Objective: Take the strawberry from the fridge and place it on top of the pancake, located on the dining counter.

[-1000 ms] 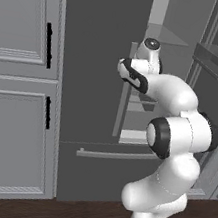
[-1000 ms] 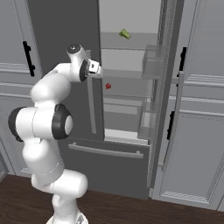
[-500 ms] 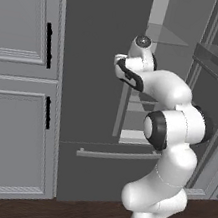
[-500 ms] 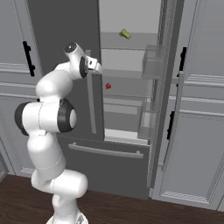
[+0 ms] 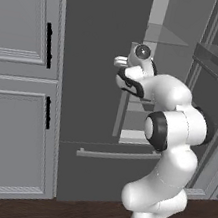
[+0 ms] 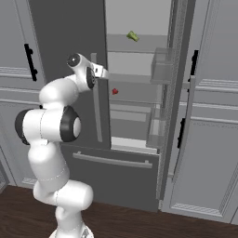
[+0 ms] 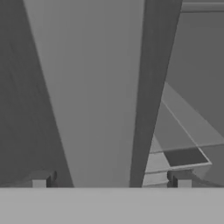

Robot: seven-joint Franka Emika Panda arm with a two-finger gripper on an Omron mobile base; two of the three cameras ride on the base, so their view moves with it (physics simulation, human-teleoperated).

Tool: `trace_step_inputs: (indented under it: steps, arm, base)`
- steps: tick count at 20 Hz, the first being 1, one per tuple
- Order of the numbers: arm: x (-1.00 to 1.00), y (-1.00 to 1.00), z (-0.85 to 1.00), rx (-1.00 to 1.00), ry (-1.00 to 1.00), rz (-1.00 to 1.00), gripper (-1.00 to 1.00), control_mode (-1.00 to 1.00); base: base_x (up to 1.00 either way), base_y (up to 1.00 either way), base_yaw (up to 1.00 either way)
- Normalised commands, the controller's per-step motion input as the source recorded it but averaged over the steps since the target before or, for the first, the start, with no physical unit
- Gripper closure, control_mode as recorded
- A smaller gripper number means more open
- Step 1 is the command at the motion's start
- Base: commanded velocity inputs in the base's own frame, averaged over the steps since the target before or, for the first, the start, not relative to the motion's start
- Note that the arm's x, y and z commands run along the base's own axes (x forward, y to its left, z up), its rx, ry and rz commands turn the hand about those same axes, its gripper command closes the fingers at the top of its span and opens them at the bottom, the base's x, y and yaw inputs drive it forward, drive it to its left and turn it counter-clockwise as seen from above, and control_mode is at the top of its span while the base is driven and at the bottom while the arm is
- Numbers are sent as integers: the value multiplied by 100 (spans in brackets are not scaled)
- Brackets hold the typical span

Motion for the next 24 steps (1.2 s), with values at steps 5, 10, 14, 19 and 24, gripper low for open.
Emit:
trace_step_inputs:
  steps: [5, 10, 14, 19, 24]
  arm:
    - [57, 15, -9, 0, -9, 0, -100, -100]
    - [27, 23, -1, 0, -4, -1, 100, -100]
    - [-29, 11, 0, 0, 2, -10, 100, -100]
    - [-84, 22, 0, 0, 0, -17, 100, -100]
    - [-87, 55, -2, -3, 3, -26, 100, -100]
  base:
    - [0, 0, 0]
    - [0, 0, 0]
    - [0, 0, 0]
    - [0, 0, 0]
    - [0, 0, 0]
